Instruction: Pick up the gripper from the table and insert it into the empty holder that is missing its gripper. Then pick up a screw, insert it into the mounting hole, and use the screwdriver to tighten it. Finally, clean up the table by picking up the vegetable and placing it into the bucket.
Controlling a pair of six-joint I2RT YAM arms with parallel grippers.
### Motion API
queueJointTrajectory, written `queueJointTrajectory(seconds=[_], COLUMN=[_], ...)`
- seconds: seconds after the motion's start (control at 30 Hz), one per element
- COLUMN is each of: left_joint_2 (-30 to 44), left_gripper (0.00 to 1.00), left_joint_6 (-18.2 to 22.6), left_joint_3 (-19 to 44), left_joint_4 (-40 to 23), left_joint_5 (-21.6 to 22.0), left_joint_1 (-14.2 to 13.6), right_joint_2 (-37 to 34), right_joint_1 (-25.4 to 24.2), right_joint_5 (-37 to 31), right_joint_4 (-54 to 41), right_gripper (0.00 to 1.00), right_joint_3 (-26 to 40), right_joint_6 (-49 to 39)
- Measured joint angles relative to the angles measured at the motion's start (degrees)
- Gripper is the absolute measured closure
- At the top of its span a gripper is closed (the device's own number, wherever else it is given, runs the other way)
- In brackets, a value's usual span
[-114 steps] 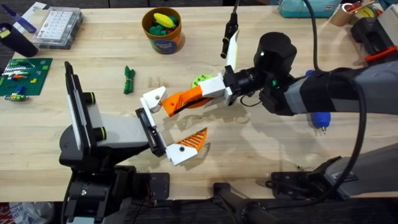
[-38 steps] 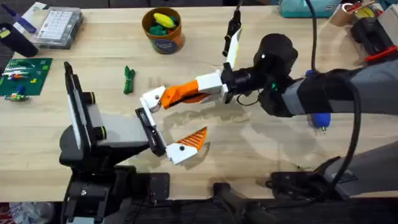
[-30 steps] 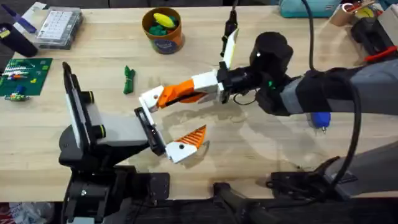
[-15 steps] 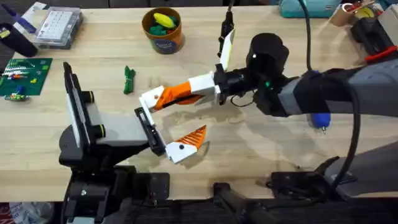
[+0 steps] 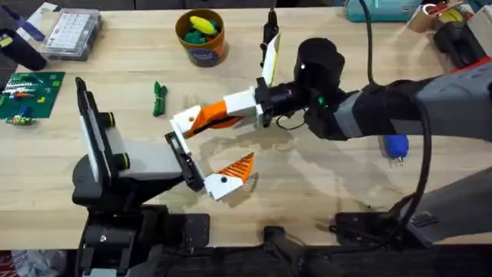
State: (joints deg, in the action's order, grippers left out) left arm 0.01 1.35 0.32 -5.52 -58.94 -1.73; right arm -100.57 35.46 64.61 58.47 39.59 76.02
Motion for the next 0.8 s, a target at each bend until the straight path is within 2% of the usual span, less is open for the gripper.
queueJointTrajectory(seconds=[0.33,0.57,0.8], left_joint_2=[0.0,0.0,0.0], left_gripper=[0.013,0.014,0.014], left_joint_6=[-0.1,-0.4,-0.7], left_joint_3=[0.0,0.0,0.0], left_joint_4=[0.2,0.2,0.3], left_joint_5=[1.0,2.5,2.5], left_joint_1=[0.3,0.7,0.7], right_joint_2=[-0.5,-0.7,-0.7], right_joint_1=[0.5,1.0,0.8], right_joint_5=[-1.0,-1.9,-2.0], right_joint_4=[-0.4,-5.9,-6.3], right_gripper=[0.987,0.987,0.987], right_joint_3=[1.2,3.7,3.8], right_joint_6=[-0.1,-2.1,-3.3])
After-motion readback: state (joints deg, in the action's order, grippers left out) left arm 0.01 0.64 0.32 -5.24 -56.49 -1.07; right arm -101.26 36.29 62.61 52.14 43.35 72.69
